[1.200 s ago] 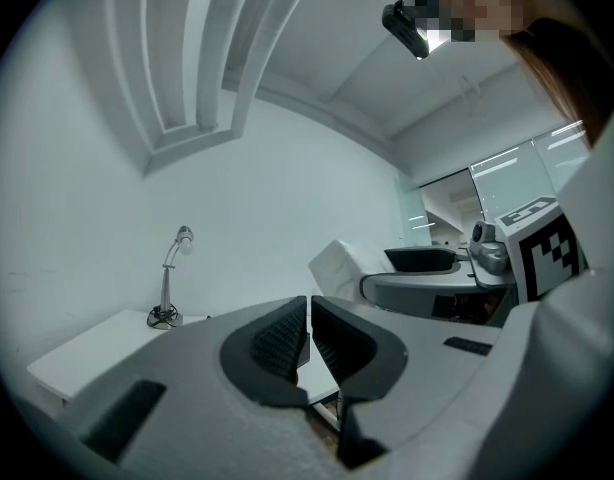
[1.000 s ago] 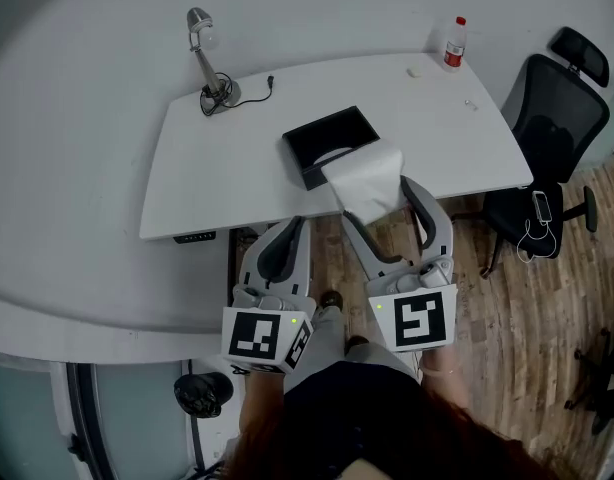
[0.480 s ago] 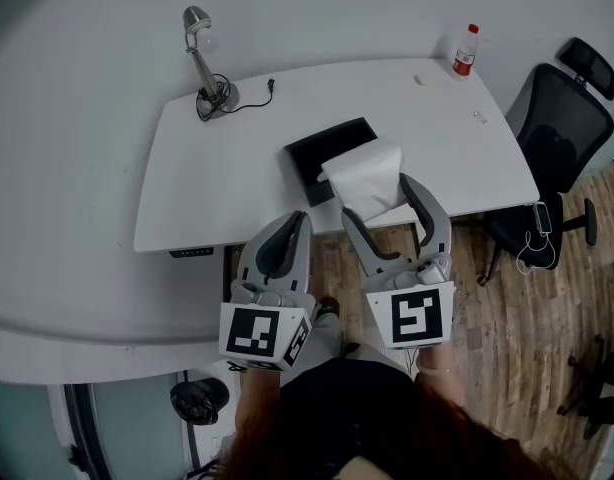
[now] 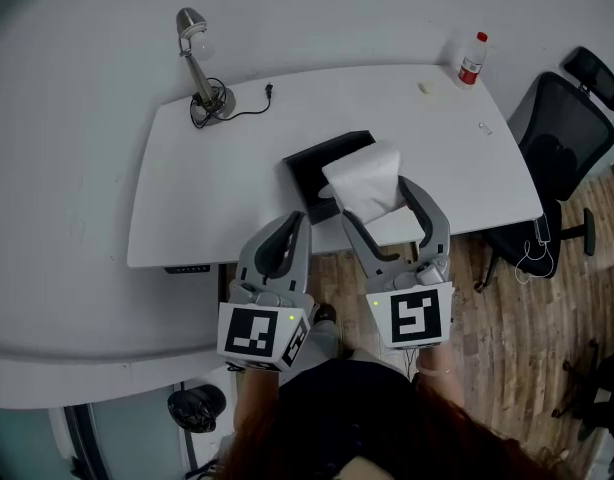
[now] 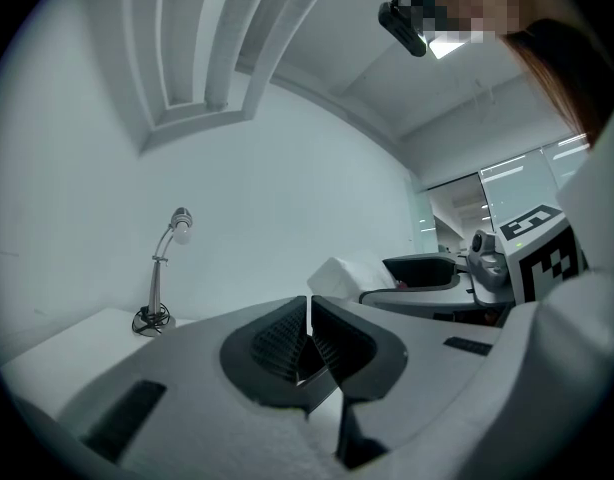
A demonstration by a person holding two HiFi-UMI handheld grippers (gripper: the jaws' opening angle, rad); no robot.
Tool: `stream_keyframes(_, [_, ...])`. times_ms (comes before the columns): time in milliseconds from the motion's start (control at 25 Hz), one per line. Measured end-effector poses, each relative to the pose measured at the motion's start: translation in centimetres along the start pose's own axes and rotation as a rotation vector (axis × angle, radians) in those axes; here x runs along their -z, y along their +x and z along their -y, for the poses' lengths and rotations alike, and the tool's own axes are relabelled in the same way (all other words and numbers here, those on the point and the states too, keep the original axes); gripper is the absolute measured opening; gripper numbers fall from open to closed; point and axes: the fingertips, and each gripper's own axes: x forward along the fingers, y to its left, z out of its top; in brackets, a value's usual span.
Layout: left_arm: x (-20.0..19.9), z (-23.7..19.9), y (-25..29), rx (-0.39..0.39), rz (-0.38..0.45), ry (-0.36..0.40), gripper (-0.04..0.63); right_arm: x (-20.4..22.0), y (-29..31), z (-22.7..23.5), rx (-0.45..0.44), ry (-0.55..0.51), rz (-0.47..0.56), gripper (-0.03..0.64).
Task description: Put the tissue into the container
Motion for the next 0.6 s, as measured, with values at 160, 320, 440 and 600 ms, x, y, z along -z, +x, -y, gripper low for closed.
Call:
stream_keyframes(160, [0.2,-1.1,1.2,0.000,-0.003,-0.008,0.037,0.7,1.5,0.1,-0.010,-0.002,-0.022,0.350])
stream_keyframes(320, [0.3,-2.0,2.4,0.003,-0.005,-0.019,0.037,1.3,3.0,0.3,-0.015,-0.003,-0.041,0.350])
stream_keyframes(440, [0.6,-2.8,3.3,0.003,-0.011,-0.026,0.037,1.9,4.1,0.3,-0.023,-0.002,-0.057,0.350])
stream_keyframes(600, [1.1,-3.6,4.3,0.005,-0.023,-0.037,0.037,3.0,5.4,0.2,-0.037,0.005,-0.083,0.350])
